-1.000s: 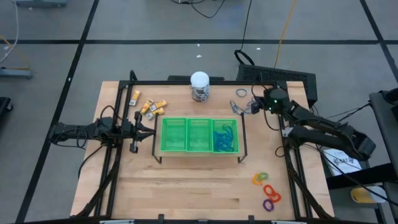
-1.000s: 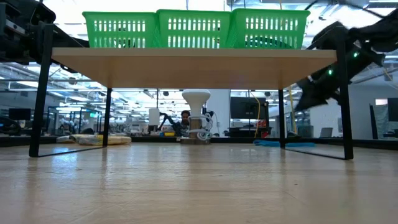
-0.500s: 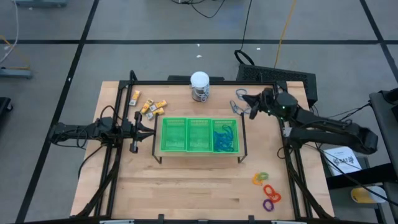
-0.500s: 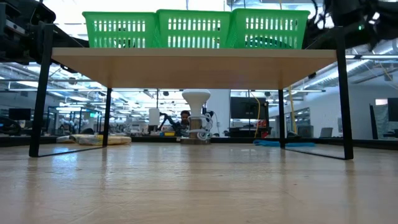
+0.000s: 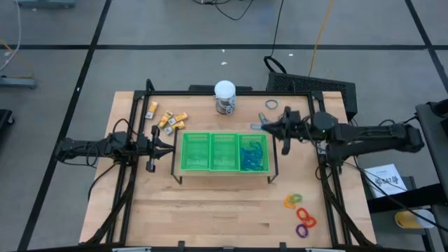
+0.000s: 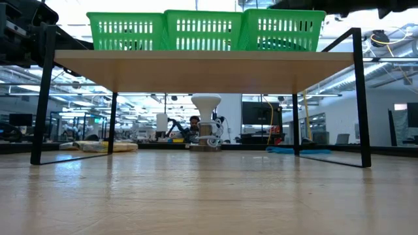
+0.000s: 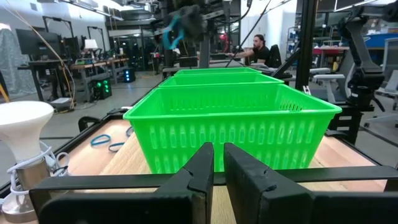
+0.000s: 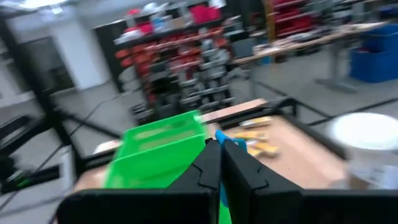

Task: Pick & Place Office Desk Supplies
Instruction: Put the blue rubber band into the right green bin on the shelf

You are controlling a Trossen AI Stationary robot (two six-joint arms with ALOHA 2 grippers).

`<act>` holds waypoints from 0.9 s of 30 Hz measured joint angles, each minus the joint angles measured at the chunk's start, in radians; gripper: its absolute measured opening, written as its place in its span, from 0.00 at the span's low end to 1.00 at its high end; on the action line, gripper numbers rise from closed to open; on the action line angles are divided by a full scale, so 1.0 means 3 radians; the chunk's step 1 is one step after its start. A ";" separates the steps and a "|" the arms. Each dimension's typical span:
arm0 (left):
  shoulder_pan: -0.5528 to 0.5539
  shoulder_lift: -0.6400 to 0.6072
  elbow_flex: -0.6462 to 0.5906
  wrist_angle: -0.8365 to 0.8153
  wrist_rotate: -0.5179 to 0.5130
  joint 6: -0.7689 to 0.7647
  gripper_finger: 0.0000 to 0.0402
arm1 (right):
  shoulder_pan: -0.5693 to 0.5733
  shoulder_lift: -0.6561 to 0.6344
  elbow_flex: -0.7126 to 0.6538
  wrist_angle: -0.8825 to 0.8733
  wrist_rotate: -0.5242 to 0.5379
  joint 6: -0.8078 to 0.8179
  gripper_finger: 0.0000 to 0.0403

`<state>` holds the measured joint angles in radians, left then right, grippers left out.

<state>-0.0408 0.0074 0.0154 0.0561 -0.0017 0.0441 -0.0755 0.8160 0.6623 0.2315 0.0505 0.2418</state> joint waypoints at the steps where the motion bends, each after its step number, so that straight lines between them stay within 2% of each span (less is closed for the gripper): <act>1: -0.0001 -0.0001 0.0000 0.0001 0.0000 0.0000 0.11 | 0.0094 0.0052 0.0036 0.0001 -0.0001 -0.0002 0.00; 7: 0.0000 -0.0001 0.0000 0.0001 0.0000 0.0000 0.11 | 0.0483 0.0309 0.0109 -0.0009 -0.0001 -0.0060 0.00; 15: 0.0000 -0.0001 0.0000 0.0001 0.0000 0.0000 0.11 | 0.0633 0.0478 0.0109 -0.0006 -0.0001 -0.0090 0.03; 20: -0.0001 -0.0001 0.0000 0.0001 0.0000 0.0000 0.11 | 0.0631 0.0492 0.0109 -0.0003 0.0000 -0.0090 0.09; 27: 0.0000 -0.0001 0.0000 0.0001 0.0000 0.0000 0.11 | 0.0630 0.0491 0.0109 -0.0002 0.0000 -0.0090 0.23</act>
<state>-0.0407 0.0072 0.0154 0.0563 -0.0017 0.0441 0.1135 0.9634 0.6949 0.2310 0.0505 0.2150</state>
